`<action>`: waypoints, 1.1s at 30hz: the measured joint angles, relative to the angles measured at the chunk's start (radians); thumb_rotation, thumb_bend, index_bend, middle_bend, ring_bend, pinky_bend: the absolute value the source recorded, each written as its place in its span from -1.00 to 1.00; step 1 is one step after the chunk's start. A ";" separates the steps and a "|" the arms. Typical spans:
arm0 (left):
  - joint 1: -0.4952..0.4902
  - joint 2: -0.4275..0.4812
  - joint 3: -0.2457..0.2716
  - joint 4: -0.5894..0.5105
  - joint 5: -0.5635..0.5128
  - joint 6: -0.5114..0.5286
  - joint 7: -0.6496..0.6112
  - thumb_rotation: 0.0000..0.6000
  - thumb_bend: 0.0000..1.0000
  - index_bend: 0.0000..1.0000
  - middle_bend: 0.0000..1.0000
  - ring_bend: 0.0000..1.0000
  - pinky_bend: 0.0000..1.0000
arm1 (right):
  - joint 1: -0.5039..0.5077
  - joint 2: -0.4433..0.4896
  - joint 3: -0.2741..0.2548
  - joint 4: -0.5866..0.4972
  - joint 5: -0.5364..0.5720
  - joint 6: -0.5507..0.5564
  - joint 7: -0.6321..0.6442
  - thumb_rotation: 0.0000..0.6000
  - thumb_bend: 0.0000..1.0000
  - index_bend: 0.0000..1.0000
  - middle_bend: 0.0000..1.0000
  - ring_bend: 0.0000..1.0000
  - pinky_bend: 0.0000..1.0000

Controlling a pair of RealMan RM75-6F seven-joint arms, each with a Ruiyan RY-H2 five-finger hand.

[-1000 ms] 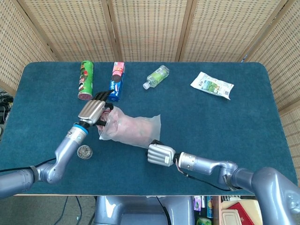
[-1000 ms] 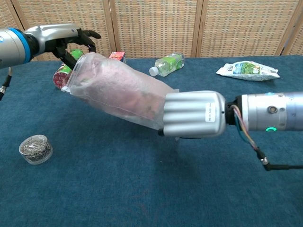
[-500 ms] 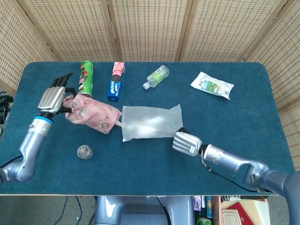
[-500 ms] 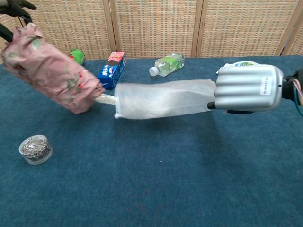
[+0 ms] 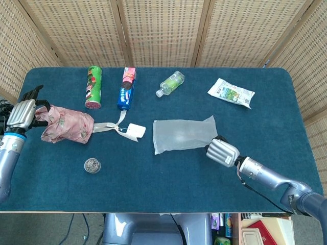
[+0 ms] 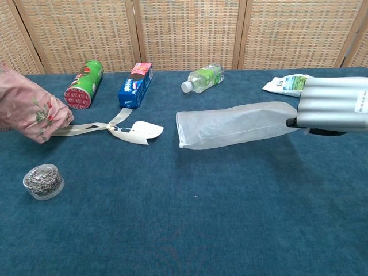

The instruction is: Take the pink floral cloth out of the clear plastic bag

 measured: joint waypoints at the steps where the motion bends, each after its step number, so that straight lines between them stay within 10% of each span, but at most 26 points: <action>1: 0.003 0.003 0.003 -0.001 0.012 -0.002 -0.005 1.00 -0.56 -1.00 -1.00 -1.00 -1.00 | -0.004 0.000 0.004 0.000 0.004 0.001 -0.004 1.00 -0.09 -0.14 0.23 0.33 0.51; 3: 0.010 0.017 0.007 -0.015 0.028 0.002 -0.005 1.00 -0.73 -1.00 -1.00 -1.00 -1.00 | -0.020 -0.001 0.020 -0.005 0.033 -0.001 -0.033 1.00 -0.81 -0.78 -0.50 -0.45 -0.31; 6: 0.024 0.037 0.007 -0.039 0.038 0.028 0.005 1.00 -0.83 -1.00 -1.00 -1.00 -1.00 | -0.053 0.004 0.054 -0.043 0.107 -0.013 -0.114 1.00 -1.00 -1.00 -1.00 -1.00 -0.99; 18: 0.140 0.141 0.018 -0.234 0.080 0.218 0.052 1.00 -0.85 -1.00 -1.00 -1.00 -1.00 | -0.210 0.117 0.151 -0.325 0.284 0.088 -0.179 1.00 -1.00 -1.00 -1.00 -1.00 -1.00; 33: 0.398 0.097 0.141 -0.406 0.196 0.608 0.206 1.00 -0.84 -1.00 -1.00 -1.00 -1.00 | -0.482 0.150 0.182 -0.611 0.377 0.435 0.166 1.00 -1.00 -1.00 -1.00 -1.00 -1.00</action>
